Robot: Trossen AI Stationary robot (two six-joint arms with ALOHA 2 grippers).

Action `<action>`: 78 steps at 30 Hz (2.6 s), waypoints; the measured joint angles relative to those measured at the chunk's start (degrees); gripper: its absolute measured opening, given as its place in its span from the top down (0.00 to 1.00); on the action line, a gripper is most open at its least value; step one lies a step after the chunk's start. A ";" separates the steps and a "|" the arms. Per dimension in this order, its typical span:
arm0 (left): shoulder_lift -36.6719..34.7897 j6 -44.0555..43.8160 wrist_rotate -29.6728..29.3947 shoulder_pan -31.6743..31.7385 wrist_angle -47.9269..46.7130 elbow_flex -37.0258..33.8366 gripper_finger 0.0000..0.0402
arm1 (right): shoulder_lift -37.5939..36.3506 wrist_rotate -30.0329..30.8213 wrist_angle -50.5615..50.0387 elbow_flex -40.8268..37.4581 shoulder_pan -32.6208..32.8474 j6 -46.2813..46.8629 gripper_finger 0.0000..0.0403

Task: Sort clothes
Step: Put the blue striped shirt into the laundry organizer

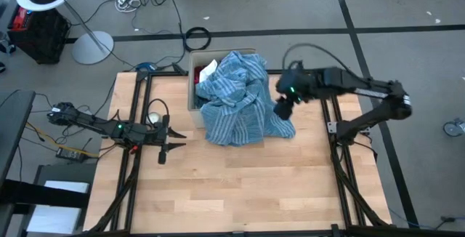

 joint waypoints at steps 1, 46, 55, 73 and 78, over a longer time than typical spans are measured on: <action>0.00 0.00 0.00 0.00 0.00 0.00 0.67 | -2.07 0.47 1.52 -3.87 0.92 1.36 0.54; 0.00 -1.51 0.00 0.00 -1.25 0.00 0.67 | 11.09 -6.35 89.57 -61.26 -0.37 -2.38 0.95; -0.02 -1.66 0.94 0.00 -1.25 0.00 0.67 | -0.90 -3.14 69.96 -47.27 4.06 -5.62 0.98; 0.00 -1.22 1.00 0.00 -0.70 0.00 0.67 | 10.11 -2.01 56.65 1.07 -0.21 -31.80 0.99; -0.02 -1.06 1.00 0.00 -0.42 0.00 0.67 | 21.48 -8.20 56.28 14.57 -5.69 -34.62 0.99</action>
